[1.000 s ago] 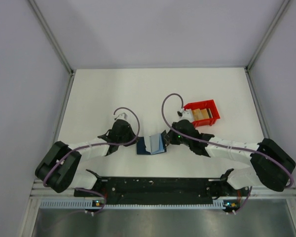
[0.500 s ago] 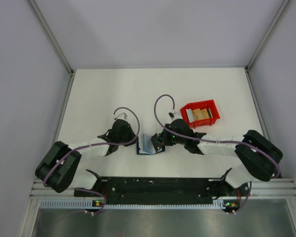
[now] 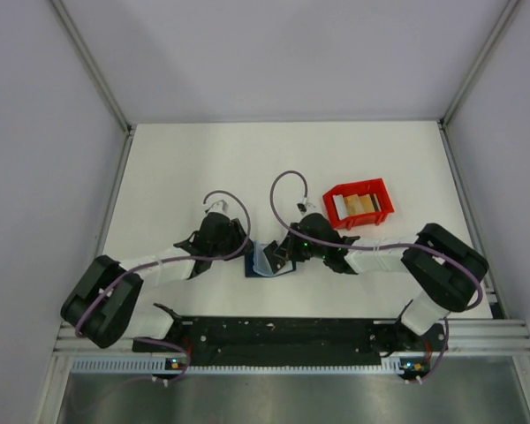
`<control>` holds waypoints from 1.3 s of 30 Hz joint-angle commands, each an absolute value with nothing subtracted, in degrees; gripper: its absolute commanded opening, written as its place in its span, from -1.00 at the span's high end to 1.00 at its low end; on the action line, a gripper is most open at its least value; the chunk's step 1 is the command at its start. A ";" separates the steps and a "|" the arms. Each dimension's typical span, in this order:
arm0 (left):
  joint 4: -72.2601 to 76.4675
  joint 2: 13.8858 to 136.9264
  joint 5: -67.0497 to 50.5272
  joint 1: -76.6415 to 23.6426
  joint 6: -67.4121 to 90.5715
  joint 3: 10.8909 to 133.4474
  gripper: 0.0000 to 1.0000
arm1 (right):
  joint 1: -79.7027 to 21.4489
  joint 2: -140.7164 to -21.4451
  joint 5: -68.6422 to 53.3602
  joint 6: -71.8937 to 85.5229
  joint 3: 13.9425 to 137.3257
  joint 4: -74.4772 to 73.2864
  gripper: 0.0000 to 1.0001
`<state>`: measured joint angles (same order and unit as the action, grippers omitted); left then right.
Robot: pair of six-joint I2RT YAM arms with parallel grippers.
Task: Put the credit cards into the card holder
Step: Turn over the card slot in the card holder.
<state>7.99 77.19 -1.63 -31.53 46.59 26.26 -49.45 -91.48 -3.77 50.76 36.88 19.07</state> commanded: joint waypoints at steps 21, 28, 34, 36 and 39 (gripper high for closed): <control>13.26 61.98 -1.58 -31.55 54.13 14.08 -0.44 | -49.92 -90.79 3.87 52.56 36.30 16.43 1.00; 13.88 58.79 0.71 -31.46 53.35 12.22 -0.55 | -50.01 -91.23 4.04 52.65 36.39 16.44 1.00; 17.31 65.73 -3.86 -31.55 52.39 12.83 -0.15 | -49.92 -89.48 5.01 53.17 34.98 18.01 1.00; 17.84 67.93 -4.39 -31.55 51.86 13.27 0.09 | -49.83 -88.69 4.83 53.00 35.15 18.19 1.00; 17.84 69.87 -5.01 -31.73 50.63 14.15 0.20 | -49.92 -88.33 4.40 52.82 35.42 18.72 1.00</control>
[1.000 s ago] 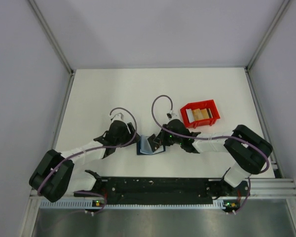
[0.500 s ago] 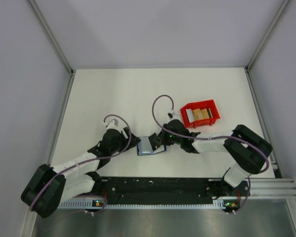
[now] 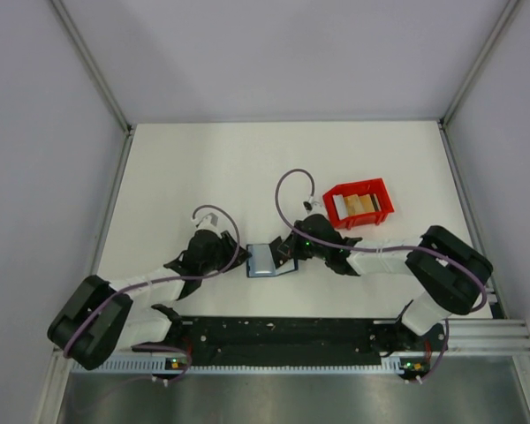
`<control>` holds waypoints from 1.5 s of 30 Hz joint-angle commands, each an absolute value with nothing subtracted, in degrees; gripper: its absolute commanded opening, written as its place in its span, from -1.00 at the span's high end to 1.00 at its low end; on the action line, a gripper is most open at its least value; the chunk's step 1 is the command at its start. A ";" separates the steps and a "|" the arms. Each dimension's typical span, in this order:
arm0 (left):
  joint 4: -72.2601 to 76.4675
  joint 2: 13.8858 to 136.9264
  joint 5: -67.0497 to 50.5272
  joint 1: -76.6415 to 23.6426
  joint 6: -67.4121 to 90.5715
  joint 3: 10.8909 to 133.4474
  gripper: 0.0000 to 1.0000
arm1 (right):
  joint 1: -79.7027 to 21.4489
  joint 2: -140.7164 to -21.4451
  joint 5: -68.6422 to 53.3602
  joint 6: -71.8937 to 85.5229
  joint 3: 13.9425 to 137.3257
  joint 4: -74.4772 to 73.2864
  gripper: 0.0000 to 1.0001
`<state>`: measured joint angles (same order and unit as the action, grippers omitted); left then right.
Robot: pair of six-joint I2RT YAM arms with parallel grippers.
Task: Put the credit cards into the card holder
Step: Turn over the card slot in the card holder.
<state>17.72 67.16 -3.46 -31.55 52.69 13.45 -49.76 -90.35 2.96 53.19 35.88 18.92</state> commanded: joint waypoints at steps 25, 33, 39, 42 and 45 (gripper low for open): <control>13.97 73.48 -2.37 -33.22 46.76 16.87 1.00 | -47.90 -79.71 7.48 53.08 32.70 14.58 1.00; 13.89 73.56 -2.64 -33.22 46.58 17.14 1.00 | -47.81 -87.27 1.50 57.21 31.03 23.28 1.00; 13.89 73.56 -2.72 -33.13 46.41 17.23 1.00 | -47.90 -90.08 0.62 58.10 30.85 25.22 1.00; 13.89 73.48 -2.81 -33.14 46.32 17.31 1.00 | -47.90 -91.49 0.26 58.79 30.59 27.41 1.00; 13.62 73.30 -2.90 -33.22 46.32 17.58 1.00 | -47.90 -89.75 -0.27 57.23 30.85 24.81 1.00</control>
<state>17.56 72.75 -2.92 -32.93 47.81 16.86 -47.68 -89.97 2.11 57.95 30.65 25.54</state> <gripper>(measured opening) 0.008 0.005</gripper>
